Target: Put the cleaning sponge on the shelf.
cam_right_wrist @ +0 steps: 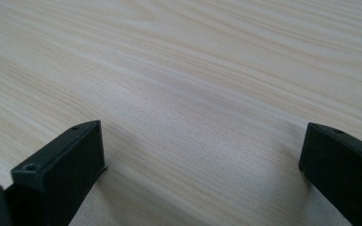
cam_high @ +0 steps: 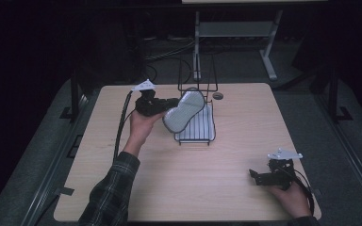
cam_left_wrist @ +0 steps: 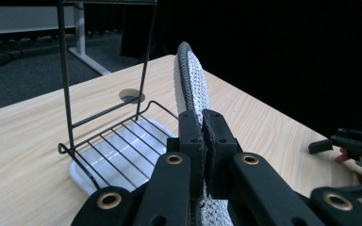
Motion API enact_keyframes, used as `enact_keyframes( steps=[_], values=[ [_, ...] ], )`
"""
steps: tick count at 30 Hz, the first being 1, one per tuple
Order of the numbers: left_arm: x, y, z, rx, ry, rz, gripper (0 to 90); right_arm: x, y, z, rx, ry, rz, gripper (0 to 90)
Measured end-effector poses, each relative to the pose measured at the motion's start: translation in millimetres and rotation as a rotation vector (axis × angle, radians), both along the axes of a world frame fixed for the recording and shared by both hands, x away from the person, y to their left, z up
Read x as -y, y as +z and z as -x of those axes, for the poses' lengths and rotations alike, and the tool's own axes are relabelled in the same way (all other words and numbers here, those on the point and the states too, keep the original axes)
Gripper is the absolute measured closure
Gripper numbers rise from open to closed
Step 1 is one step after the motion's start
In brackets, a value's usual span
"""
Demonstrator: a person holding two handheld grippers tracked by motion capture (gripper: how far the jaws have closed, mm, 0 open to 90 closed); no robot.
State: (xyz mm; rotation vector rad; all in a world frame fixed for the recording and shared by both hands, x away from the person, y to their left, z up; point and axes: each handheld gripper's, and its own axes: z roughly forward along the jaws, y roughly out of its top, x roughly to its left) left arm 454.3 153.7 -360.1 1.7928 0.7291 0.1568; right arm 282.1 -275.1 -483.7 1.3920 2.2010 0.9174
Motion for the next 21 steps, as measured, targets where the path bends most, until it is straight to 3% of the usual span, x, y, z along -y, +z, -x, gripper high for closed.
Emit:
enact_keyframes(
  steps=[7, 9, 14, 21],
  values=[
    [12.4, -13.7, -11.6, -0.031, 0.006, -0.002, 87.6, 0.0, 0.0, 0.0, 0.0, 0.0, -0.001, 0.0],
    [15.0, -20.0, -15.5, -0.041, 0.002, -0.021, 87.6, 0.0, 0.0, 0.0, 0.0, 0.0, -0.001, 0.0],
    [20.9, -29.7, -20.8, -0.067, 0.016, -0.01, 87.6, 0.0, 0.0, 0.0, 0.0, 0.0, 0.0, 0.0],
    [25.2, -40.0, -27.3, -0.083, 0.029, -0.039, 87.5, 0.0, 0.0, 0.0, 0.0, -0.001, -0.001, 0.1]
  ],
)
